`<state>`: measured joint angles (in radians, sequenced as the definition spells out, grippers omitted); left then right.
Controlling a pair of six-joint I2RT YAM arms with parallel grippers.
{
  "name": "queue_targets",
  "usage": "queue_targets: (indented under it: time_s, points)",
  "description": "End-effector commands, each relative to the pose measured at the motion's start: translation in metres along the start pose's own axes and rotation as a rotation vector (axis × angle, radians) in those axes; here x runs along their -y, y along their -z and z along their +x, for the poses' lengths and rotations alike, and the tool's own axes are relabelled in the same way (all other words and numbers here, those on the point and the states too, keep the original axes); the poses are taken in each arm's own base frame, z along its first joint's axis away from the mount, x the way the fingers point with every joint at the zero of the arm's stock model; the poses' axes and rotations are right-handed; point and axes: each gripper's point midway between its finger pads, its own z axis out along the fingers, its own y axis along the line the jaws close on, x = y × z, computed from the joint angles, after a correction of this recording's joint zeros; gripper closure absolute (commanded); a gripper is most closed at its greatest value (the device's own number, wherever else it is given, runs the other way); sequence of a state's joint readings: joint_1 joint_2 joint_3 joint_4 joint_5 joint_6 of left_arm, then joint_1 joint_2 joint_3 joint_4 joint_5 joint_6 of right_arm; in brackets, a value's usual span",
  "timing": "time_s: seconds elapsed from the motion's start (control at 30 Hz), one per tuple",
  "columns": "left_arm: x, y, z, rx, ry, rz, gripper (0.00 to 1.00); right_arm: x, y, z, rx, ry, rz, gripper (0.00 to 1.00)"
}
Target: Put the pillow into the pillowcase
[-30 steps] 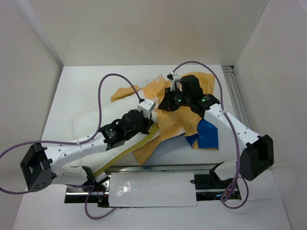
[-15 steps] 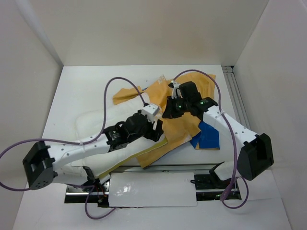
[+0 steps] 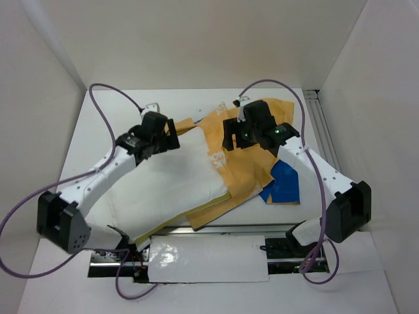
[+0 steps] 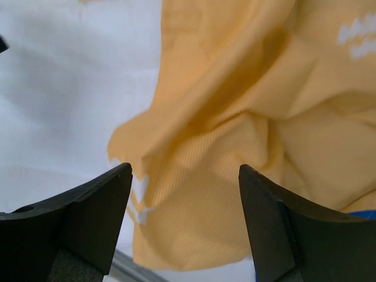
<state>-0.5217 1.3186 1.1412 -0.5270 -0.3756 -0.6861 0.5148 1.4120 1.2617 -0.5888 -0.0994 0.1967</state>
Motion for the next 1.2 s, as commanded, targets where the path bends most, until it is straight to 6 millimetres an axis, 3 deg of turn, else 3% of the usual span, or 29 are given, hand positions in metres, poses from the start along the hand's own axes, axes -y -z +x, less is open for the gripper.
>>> queue_targets:
  time_s: [0.0,0.03,0.07,0.13,0.17,0.2,0.23,0.27,0.33,0.37,0.4,0.43,0.47,0.5,0.53,0.57,0.6,0.63,0.67,0.73,0.77,0.8,0.83,0.9,1.03,1.17]
  points:
    - [-0.02,-0.038,-0.016,-0.062,-0.01,-0.055,0.0,0.004,0.004,-0.057,0.156,0.085,0.065,0.2]
    - [-0.022,-0.05,-0.018,-0.048,-0.182,-0.031,0.0,0.001,0.001,-0.062,0.161,0.119,0.048,0.19]
    - [-0.012,-0.064,-0.038,0.044,-0.228,0.015,0.0,-0.004,0.002,-0.076,0.189,0.121,0.033,0.18]
    - [-0.006,-0.088,-0.037,0.026,-0.381,0.104,0.0,-0.002,-0.016,-0.081,0.172,0.146,0.038,0.17]
    - [0.002,-0.093,-0.04,0.023,-0.412,0.163,0.0,-0.008,-0.016,-0.097,0.198,0.161,0.023,0.17]
    - [0.004,-0.099,-0.043,0.011,-0.435,0.21,0.0,-0.006,-0.034,-0.091,0.154,0.17,0.022,0.16]
    - [0.017,-0.108,-0.04,-0.007,-0.474,0.296,0.0,-0.008,-0.036,-0.108,0.177,0.194,-0.001,0.16]
    - [0.018,-0.114,-0.039,-0.021,-0.485,0.32,0.0,-0.006,-0.057,-0.1,0.13,0.201,-0.004,0.16]
    - [0.028,-0.125,-0.043,-0.019,-0.521,0.364,0.0,-0.009,-0.075,-0.103,0.107,0.233,-0.03,0.16]
    - [0.027,-0.139,-0.03,-0.073,-0.523,0.39,0.0,-0.012,-0.079,-0.118,0.133,0.236,-0.033,0.16]
    - [0.029,-0.143,-0.025,-0.099,-0.521,0.404,0.0,-0.008,-0.103,-0.109,0.091,0.248,-0.038,0.17]
    - [0.032,-0.145,-0.024,-0.113,-0.537,0.426,0.02,-0.01,-0.113,-0.107,0.074,0.276,-0.057,0.17]
    - [0.035,-0.148,-0.017,-0.136,-0.536,0.473,0.02,-0.013,-0.116,-0.123,0.106,0.294,-0.059,0.18]
    - [0.036,-0.154,-0.007,-0.166,-0.531,0.494,0.04,-0.007,-0.139,-0.111,0.058,0.288,-0.055,0.18]
    - [0.038,-0.155,-0.002,-0.178,-0.54,0.517,0.08,-0.005,-0.147,-0.108,0.036,0.299,-0.053,0.19]
    - [0.042,-0.154,0.001,-0.183,-0.528,0.569,0.11,-0.01,-0.148,-0.121,0.057,0.302,-0.064,0.19]
    - [0.038,-0.157,0.008,-0.203,-0.529,0.587,0.15,-0.008,-0.155,-0.118,0.041,0.31,-0.062,0.19]
    - [0.04,-0.158,0.014,-0.219,-0.524,0.611,0.21,-0.004,-0.171,-0.102,-0.015,0.303,-0.067,0.21]
    - [0.043,-0.154,0.021,-0.236,-0.517,0.647,0.38,-0.007,-0.175,-0.102,-0.016,0.312,-0.09,0.21]
    - [0.042,-0.154,0.028,-0.259,-0.501,0.676,0.58,-0.009,-0.184,-0.096,-0.032,0.309,-0.111,0.21]
    - [0.04,-0.153,0.026,-0.262,-0.483,0.684,0.71,-0.012,-0.19,-0.093,-0.035,0.298,-0.135,0.21]
    - [0.042,-0.152,0.027,-0.263,-0.481,0.696,0.93,-0.013,-0.192,-0.088,-0.046,0.296,-0.146,0.21]
    - [0.042,-0.151,0.013,-0.22,-0.474,0.694,1.0,-0.015,-0.197,-0.085,-0.049,0.295,-0.162,0.21]
    - [0.043,-0.142,0.014,-0.204,-0.476,0.714,1.0,-0.021,-0.202,-0.072,-0.076,0.289,-0.218,0.21]
    - [0.04,-0.127,0.009,-0.179,-0.464,0.75,1.0,-0.031,-0.206,-0.069,-0.063,0.299,-0.284,0.19]
    - [0.043,-0.119,0.009,-0.157,-0.469,0.774,1.0,-0.026,-0.219,-0.065,-0.059,0.289,-0.269,0.18]
